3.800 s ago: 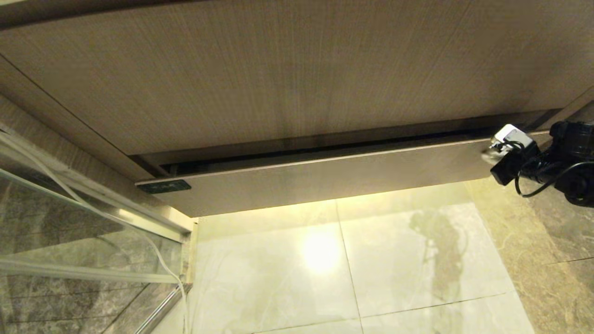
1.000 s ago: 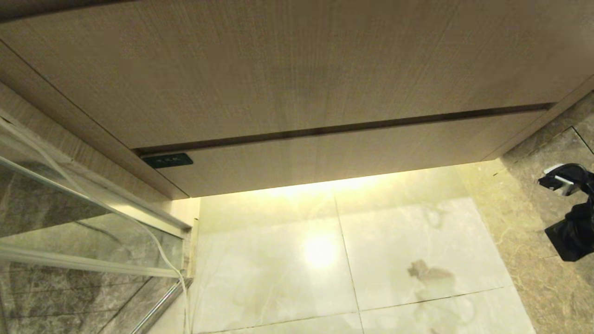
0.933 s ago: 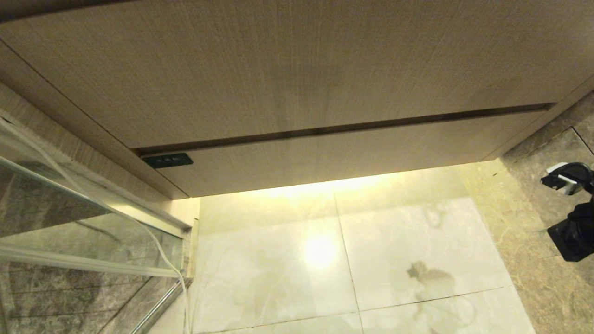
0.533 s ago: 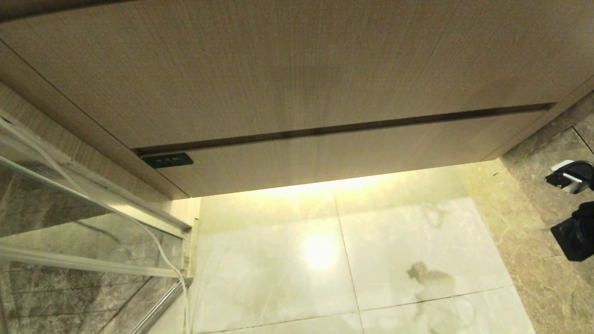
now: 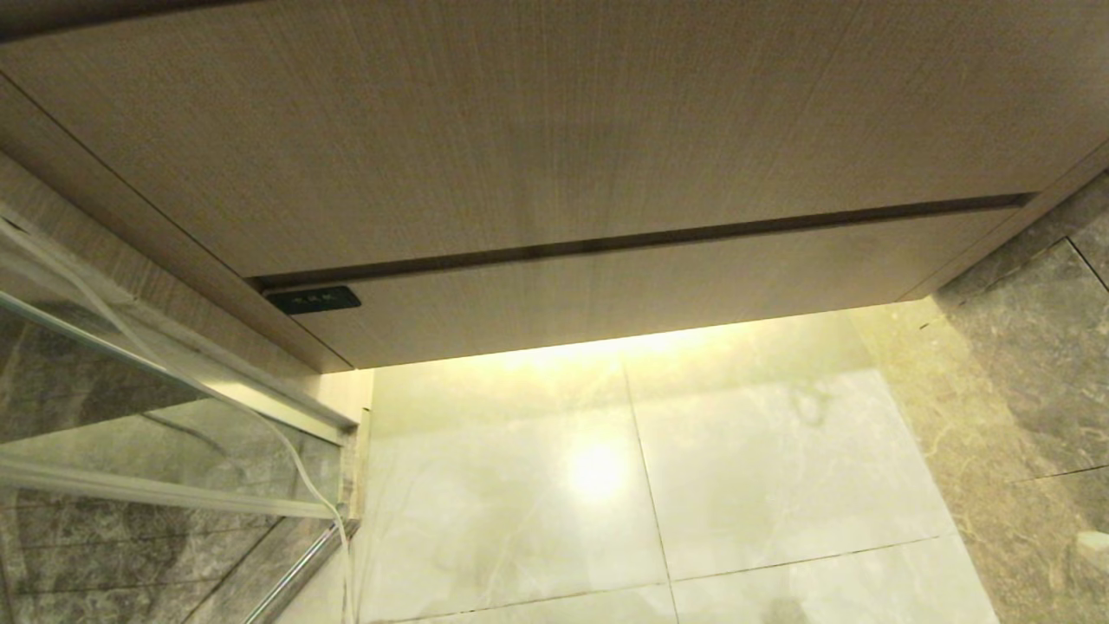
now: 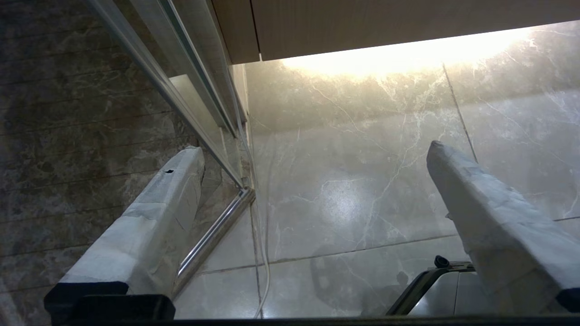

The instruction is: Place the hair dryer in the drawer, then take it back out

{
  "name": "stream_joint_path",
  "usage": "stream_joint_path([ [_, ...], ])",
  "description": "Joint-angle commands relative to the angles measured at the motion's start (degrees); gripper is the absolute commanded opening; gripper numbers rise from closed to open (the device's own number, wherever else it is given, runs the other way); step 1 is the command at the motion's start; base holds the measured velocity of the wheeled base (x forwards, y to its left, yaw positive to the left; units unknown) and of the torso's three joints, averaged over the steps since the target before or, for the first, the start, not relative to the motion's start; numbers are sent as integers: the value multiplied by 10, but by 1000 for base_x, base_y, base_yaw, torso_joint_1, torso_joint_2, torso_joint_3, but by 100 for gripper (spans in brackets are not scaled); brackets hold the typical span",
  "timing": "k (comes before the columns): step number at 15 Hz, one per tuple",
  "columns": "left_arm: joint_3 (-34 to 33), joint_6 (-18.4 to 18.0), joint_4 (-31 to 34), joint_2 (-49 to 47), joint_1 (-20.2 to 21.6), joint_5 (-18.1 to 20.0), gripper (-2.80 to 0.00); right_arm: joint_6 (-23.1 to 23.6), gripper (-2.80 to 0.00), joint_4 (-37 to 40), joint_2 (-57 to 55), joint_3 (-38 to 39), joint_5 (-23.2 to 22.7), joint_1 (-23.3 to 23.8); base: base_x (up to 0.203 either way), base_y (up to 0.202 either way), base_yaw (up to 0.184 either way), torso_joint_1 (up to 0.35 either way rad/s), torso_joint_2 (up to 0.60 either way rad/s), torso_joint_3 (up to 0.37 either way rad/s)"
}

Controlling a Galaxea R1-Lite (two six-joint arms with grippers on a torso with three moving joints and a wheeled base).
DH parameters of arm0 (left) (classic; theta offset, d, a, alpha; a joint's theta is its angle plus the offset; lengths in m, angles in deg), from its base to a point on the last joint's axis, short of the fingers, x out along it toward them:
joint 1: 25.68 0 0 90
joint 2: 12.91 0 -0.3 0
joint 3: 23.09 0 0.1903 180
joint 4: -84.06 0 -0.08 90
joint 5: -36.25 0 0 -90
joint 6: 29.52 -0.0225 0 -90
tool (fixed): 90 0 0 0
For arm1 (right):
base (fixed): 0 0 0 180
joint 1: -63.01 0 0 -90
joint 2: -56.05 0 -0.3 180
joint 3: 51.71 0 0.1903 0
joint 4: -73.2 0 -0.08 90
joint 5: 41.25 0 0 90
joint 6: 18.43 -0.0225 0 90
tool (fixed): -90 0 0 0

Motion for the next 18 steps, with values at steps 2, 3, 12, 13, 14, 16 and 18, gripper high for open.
stream_joint_path([
  [2, 0, 0, 0, 0, 0, 0, 0, -49, -280, -21, 312, 132, 8, -36, 0, 0, 0, 0, 0, 0],
  [3, 0, 0, 0, 0, 0, 0, 0, -69, -280, -29, 349, 175, 12, -48, 0, 0, 0, 0, 0, 0],
  [12, 0, 0, 0, 0, 0, 0, 0, -97, -280, -43, 371, 202, 18, -63, 0, 0, 0, 0, 0, 0],
  [13, 0, 0, -1, 0, 0, 0, 0, -98, -280, -41, 372, 203, 20, -63, 0, 0, 0, 0, 0, 0],
  [14, 0, 0, -1, 0, 0, 0, 0, -106, -280, -36, 387, 204, 28, -62, 0, 0, 0, 0, 0, 0],
  [16, 0, 0, -1, 0, 0, 0, 0, -121, -280, -24, 432, 206, 44, -60, 0, 0, 0, 0, 0, 0],
  [18, 0, 0, -1, 0, 0, 0, 0, -123, -280, -22, 434, 206, 47, -60, 0, 0, 0, 0, 0, 0],
])
